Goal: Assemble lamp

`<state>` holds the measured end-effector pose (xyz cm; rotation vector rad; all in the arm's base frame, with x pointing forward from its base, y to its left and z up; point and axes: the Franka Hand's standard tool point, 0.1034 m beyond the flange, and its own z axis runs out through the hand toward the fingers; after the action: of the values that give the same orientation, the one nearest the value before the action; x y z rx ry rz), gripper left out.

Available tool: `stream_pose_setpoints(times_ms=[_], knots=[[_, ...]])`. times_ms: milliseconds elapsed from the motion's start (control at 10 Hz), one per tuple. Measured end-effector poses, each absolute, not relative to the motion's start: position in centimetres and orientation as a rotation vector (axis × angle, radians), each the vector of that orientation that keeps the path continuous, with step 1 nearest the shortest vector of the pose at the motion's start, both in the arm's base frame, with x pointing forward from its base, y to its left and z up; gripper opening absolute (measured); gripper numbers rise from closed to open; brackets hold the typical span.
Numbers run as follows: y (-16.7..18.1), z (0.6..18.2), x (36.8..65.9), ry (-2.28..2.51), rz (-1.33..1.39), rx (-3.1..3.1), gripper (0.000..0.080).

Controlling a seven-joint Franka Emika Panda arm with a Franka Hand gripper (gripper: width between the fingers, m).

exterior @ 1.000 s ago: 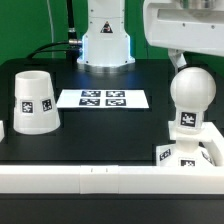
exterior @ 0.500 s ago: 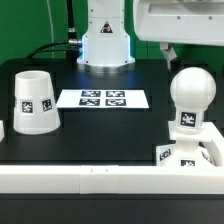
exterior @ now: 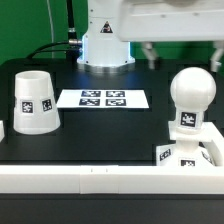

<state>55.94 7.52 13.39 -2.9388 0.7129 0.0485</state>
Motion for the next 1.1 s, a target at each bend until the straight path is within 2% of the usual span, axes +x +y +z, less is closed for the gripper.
stream_pose_setpoints(times_ms=[200,300,400,900,1100], knots=[[2.7,13.3,52.8,0.500,0.032,-2.989,0.0699],[-0.2,13.0,51.9,0.474,0.029,-2.999,0.0699],[-1.6,12.8,51.8,0.500,0.032,-2.997,0.0699],[-1.5,12.7,51.4,0.408,0.038,-3.017,0.0699],[-3.7,13.4,48.9,0.098,0.059,-3.081,0.0699]])
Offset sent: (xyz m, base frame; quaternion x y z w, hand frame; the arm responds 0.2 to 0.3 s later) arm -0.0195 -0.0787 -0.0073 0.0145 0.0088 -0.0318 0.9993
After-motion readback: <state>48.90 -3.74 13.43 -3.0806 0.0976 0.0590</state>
